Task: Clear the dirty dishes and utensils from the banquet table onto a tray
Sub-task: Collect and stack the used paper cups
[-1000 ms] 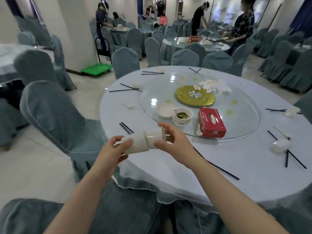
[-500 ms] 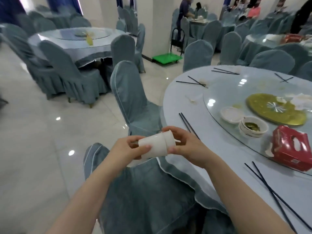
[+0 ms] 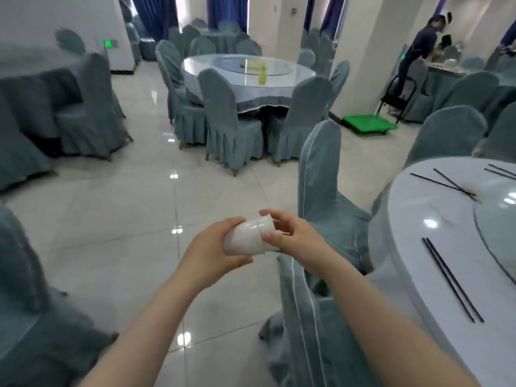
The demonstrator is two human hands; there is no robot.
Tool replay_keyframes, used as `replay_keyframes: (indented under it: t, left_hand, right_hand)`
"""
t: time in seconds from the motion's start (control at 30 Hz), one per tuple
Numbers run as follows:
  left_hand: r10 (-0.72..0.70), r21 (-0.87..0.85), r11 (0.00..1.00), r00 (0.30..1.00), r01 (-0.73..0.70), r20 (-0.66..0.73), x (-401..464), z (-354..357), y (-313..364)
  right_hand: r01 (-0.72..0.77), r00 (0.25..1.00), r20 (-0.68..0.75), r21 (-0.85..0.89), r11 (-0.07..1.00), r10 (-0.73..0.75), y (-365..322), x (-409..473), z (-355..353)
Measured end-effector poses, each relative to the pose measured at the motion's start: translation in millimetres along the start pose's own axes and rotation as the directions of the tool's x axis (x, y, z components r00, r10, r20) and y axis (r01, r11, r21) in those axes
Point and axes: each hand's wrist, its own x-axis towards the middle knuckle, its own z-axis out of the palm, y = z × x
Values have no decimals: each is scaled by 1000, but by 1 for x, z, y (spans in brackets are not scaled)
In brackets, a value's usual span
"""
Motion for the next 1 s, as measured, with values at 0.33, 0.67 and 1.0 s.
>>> replay_keyframes:
  t: [0.33,0.67,1.0]
  left_hand:
    - [-215,-101,975,953,197,-213,19,-125,-128]
    - [-391,-594,783,889,185,-239,169,-192,-204]
    - [-330,-631,762,927,148,-181,427,-206,-240]
  right_hand:
    - [-100,980,178,50,994,90,-16,153,131]
    - [-122,992,36,223,967,117,-4,340,99]
    - [-72,973,-198,234,970,120,5,543,-18]
